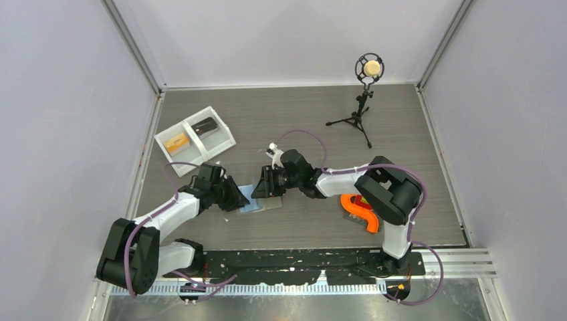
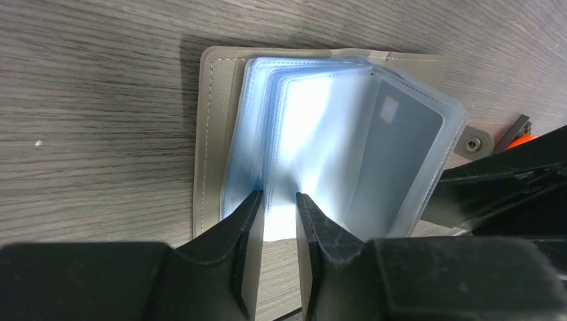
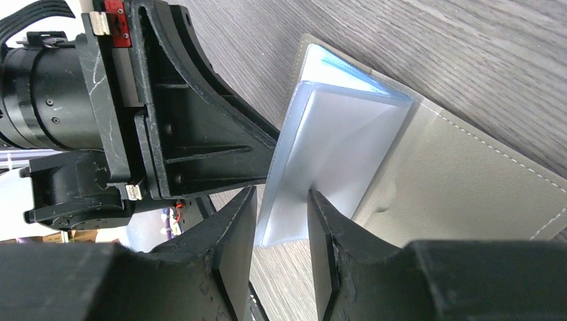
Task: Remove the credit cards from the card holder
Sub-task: Remove the credit card from the card holder.
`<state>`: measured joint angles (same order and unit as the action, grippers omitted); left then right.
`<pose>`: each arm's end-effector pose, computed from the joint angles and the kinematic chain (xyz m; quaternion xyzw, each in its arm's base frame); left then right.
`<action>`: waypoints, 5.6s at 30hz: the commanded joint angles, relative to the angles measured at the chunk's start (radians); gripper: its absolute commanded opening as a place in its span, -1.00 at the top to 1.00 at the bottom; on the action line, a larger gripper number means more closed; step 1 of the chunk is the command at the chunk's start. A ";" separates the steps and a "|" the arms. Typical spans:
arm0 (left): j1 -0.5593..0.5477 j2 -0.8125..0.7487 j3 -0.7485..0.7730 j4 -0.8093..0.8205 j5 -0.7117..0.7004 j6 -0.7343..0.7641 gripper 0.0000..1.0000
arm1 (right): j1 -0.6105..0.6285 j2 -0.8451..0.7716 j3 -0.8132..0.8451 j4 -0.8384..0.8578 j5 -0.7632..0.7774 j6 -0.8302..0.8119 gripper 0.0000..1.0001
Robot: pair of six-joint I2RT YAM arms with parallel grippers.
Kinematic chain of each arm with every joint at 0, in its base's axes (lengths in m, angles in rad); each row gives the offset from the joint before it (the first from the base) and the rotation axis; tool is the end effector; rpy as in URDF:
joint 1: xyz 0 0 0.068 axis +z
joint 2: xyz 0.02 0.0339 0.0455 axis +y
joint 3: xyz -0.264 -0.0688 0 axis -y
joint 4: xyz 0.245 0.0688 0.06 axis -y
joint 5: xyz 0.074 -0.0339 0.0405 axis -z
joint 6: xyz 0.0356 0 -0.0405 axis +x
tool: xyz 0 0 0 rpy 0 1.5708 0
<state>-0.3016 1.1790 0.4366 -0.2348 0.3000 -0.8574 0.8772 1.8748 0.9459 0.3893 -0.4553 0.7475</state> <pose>0.1885 -0.0697 0.1465 -0.2174 0.9213 -0.2779 0.1637 0.2339 0.3058 0.1506 -0.1660 0.8386 0.4837 0.1878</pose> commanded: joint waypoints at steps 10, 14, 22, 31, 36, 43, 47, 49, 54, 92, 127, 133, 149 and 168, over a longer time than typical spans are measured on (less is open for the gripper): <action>-0.008 0.007 -0.004 0.014 0.011 0.003 0.47 | 0.009 -0.009 -0.022 0.112 -0.032 0.030 0.27; -0.008 0.007 -0.002 0.012 0.012 0.002 0.47 | 0.007 -0.016 -0.026 0.113 -0.030 0.029 0.02; -0.008 0.007 0.000 0.006 0.008 0.001 0.47 | -0.004 -0.038 -0.052 0.144 -0.039 0.038 0.32; -0.008 0.000 -0.002 0.005 0.009 -0.003 0.47 | -0.006 -0.032 -0.050 0.145 -0.033 0.043 0.30; -0.011 -0.017 -0.002 0.005 0.015 -0.013 0.47 | -0.006 -0.029 -0.037 0.089 -0.011 0.024 0.09; -0.020 -0.089 0.005 -0.024 0.016 -0.037 0.47 | -0.006 -0.025 -0.027 0.055 0.013 0.003 -0.05; -0.019 -0.149 0.018 -0.091 -0.027 -0.042 0.47 | -0.006 -0.014 -0.020 0.053 0.014 0.003 -0.02; -0.019 -0.178 0.018 -0.111 -0.050 -0.045 0.45 | -0.006 -0.011 -0.019 0.050 0.020 0.000 -0.02; -0.019 -0.220 0.016 -0.132 -0.077 -0.053 0.45 | -0.006 -0.013 -0.013 0.022 0.038 -0.019 -0.06; 0.070 -0.286 0.018 -0.209 -0.114 0.039 0.47 | 0.254 -0.015 0.267 -0.505 0.764 -0.357 -0.56; 0.072 -0.234 0.013 -0.175 -0.067 0.063 0.47 | -0.010 -0.259 0.053 -0.476 0.857 -0.380 -0.21; 0.072 -0.166 0.019 -0.088 0.019 0.058 0.48 | -0.053 -0.290 0.065 -0.455 0.571 -0.397 -0.15; 0.072 0.019 0.100 -0.011 0.032 0.060 0.50 | 0.119 -0.236 0.067 -0.348 0.494 -0.618 -0.65; 0.136 -0.088 0.056 -0.132 -0.006 0.093 0.50 | 0.239 -0.027 0.216 -0.417 0.788 -0.787 -0.42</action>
<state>-0.1722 1.1137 0.4988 -0.3489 0.2951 -0.7845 1.1034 1.8370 1.1130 -0.0319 0.2584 0.0082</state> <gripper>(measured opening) 0.251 0.749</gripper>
